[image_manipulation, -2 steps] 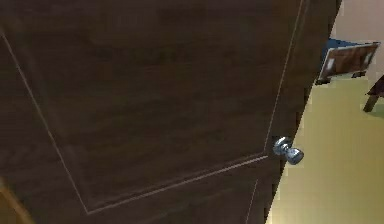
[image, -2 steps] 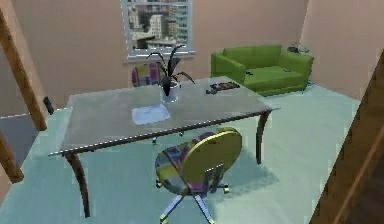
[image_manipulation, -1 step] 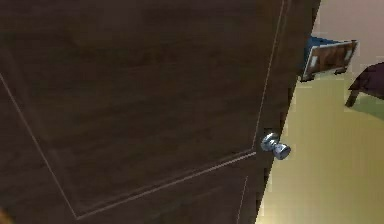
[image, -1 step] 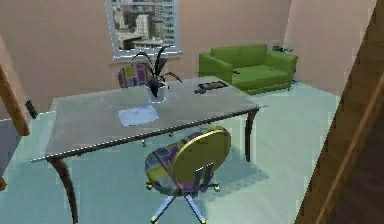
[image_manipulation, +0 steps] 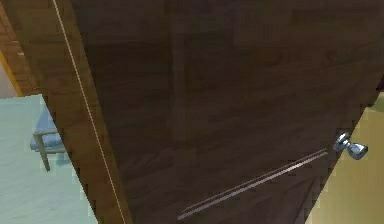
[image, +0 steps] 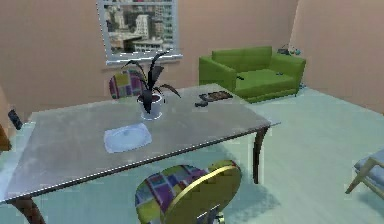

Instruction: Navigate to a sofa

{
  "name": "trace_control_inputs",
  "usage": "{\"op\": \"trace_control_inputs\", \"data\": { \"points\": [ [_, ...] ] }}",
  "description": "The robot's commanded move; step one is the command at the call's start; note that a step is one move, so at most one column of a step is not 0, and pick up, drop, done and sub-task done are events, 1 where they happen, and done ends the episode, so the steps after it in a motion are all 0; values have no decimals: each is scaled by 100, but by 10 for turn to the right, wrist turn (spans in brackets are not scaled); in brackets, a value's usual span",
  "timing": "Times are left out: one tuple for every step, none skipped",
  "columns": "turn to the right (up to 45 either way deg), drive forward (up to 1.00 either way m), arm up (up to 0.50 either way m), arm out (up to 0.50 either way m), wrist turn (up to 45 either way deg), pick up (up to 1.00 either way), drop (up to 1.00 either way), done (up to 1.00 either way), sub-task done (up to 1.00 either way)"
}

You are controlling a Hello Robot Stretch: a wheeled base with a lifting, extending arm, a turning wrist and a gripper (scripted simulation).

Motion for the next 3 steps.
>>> {"op": "trace_control_inputs", "data": {
  "points": [
    [30,0,0,0,0,0,0,0,0],
    [0,35,0,0,0,0,0,0,0],
    [450,0,0,0,0,0,0,0,0]
  ]
}}
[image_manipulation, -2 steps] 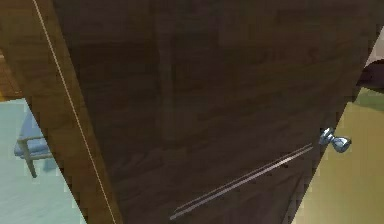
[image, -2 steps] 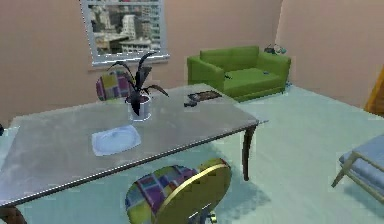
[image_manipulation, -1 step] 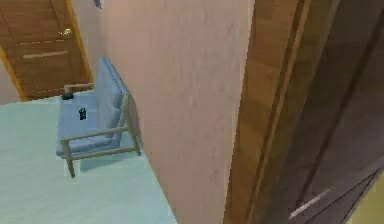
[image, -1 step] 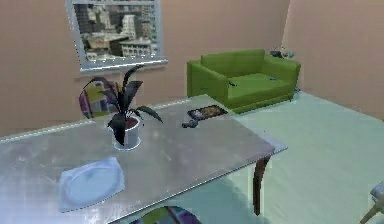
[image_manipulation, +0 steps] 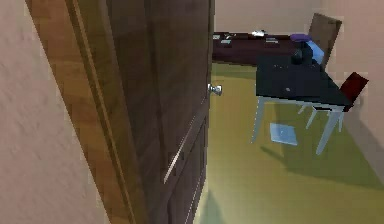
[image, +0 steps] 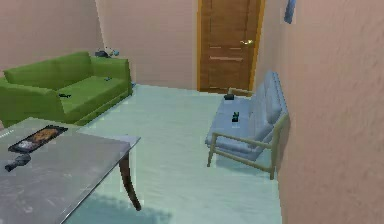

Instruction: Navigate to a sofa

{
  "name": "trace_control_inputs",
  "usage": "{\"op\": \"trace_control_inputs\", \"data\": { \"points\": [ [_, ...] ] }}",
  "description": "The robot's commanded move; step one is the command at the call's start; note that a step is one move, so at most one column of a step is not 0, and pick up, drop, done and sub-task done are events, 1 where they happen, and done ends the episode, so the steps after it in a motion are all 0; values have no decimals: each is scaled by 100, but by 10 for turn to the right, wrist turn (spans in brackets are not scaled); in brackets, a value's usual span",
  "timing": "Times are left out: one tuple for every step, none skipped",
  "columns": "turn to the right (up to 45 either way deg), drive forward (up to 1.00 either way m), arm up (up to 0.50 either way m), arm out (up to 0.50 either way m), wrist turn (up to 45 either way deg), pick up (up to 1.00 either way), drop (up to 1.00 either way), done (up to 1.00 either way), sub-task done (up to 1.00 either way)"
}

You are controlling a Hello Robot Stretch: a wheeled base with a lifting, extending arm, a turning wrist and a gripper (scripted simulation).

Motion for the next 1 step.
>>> {"op": "trace_control_inputs", "data": {
  "points": [
    [180,0,0,0,0,0,0,0,0]
  ]
}}
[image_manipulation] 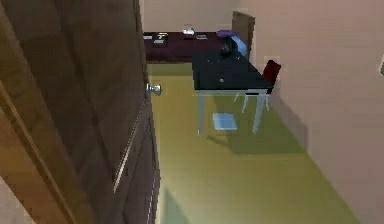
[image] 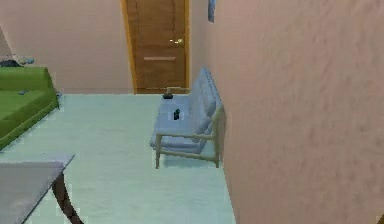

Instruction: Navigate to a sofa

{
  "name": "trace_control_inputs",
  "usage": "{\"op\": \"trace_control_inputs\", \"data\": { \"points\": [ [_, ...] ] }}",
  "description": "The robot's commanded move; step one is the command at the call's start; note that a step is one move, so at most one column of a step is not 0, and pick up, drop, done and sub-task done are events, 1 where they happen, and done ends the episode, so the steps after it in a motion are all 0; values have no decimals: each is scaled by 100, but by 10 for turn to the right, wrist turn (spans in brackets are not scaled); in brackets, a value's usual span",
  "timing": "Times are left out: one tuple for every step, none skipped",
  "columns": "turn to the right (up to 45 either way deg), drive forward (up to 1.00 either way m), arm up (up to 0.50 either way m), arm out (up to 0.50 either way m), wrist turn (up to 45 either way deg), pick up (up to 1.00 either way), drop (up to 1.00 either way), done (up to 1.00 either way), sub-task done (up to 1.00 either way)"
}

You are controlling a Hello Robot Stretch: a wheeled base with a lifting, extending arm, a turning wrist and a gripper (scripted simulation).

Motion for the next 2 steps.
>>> {"op": "trace_control_inputs", "data": {
  "points": [
    [0,65,0,0,0,0,0,0,0],
    [0,0,0,0,0,0,0,100,0]
  ]
}}
